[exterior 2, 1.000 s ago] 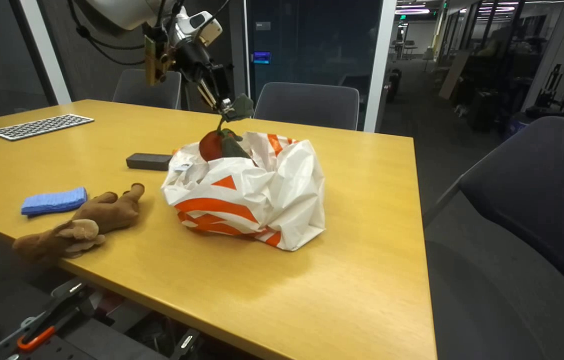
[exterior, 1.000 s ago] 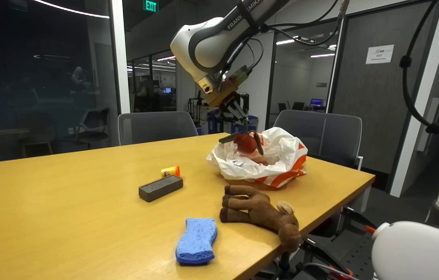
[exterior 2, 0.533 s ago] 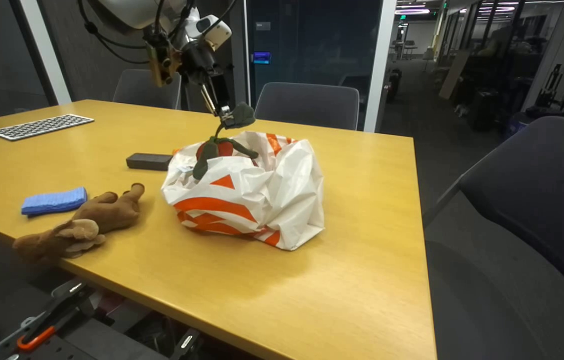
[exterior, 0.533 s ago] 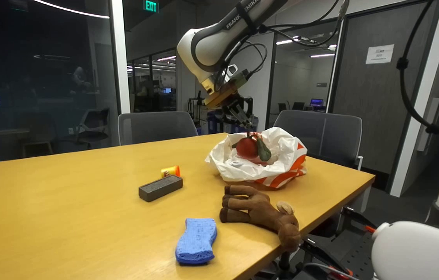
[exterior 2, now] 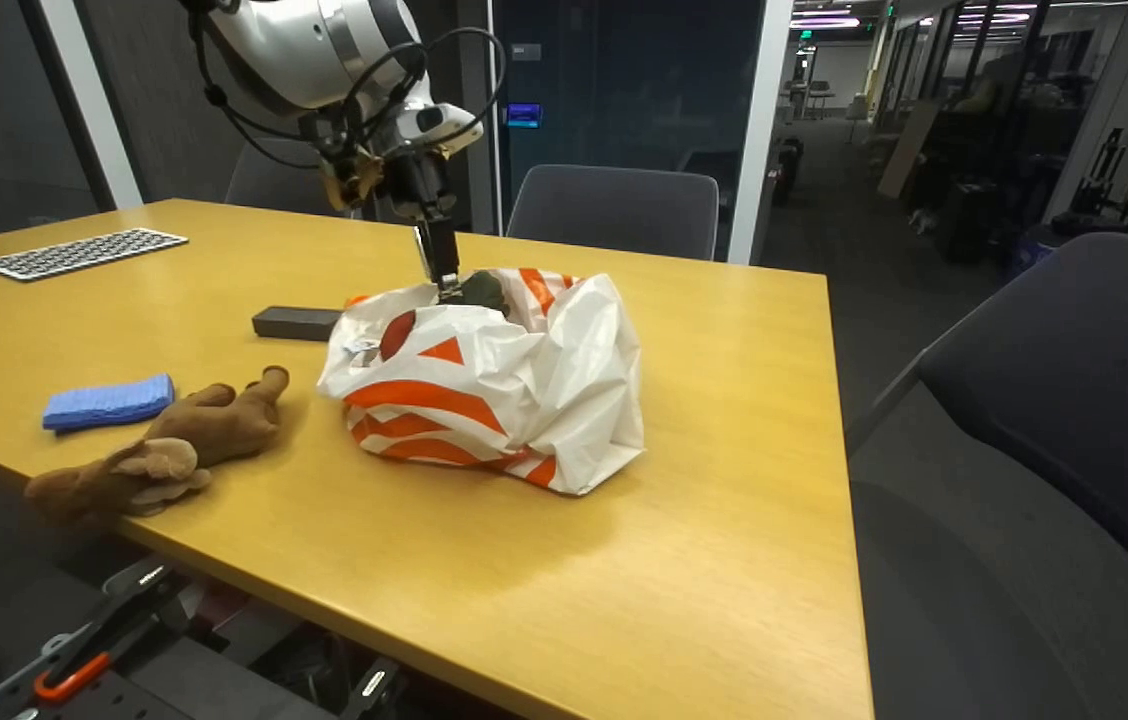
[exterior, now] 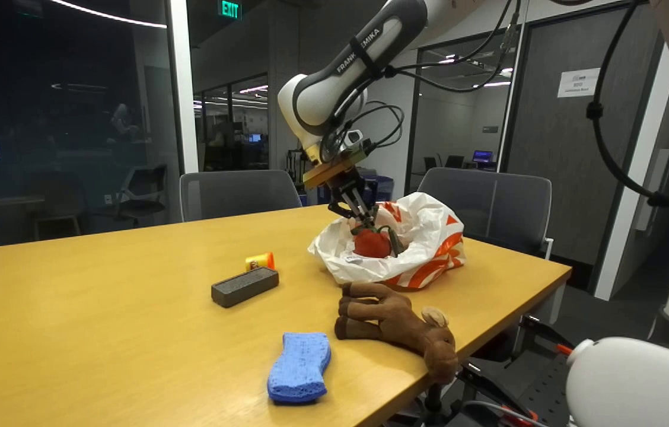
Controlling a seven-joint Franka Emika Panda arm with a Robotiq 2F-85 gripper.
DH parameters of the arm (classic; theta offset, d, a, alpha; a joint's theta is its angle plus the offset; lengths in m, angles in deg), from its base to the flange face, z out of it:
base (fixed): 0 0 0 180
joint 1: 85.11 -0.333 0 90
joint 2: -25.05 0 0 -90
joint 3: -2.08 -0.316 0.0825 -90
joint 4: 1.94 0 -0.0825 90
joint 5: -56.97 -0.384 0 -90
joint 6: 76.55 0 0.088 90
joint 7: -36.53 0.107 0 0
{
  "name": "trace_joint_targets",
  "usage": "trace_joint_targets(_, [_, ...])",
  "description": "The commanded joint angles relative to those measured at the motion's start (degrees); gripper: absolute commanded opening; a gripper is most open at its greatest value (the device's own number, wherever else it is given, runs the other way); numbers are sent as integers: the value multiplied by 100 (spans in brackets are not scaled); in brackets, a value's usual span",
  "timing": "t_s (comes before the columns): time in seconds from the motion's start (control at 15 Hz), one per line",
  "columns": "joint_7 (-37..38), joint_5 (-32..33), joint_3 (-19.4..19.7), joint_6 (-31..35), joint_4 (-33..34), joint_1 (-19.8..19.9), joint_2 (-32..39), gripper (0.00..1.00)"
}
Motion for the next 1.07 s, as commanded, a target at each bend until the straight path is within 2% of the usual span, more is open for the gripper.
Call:
trace_joint_targets(0.0, [-146, -262, 8, 1000, 15, -1, -93, 36])
trace_joint_targets(0.07, [-211, -83, 19, 1198, -7, -107, -184, 44])
trace_joint_targets(0.33, [-402, 848, -38, 402, 40, -703, -737, 73])
trace_joint_targets(0.47, [-779, 888, -302, 203, -64, -876, -1089, 89])
trace_joint_targets(0.53, [-906, 695, -497, 298, -165, -950, -1282, 96])
trace_joint_targets(0.6, [-979, 640, -647, 345, -182, -1044, -1408, 100])
trace_joint_targets(0.8, [-1124, 608, -1167, 400, -265, -1375, -1757, 100])
trace_joint_targets(0.87, [-918, 684, -1011, 330, -19, -1220, -1395, 100])
trace_joint_targets(1.0, [-920, 685, -1242, 319, -87, -1383, -1583, 100])
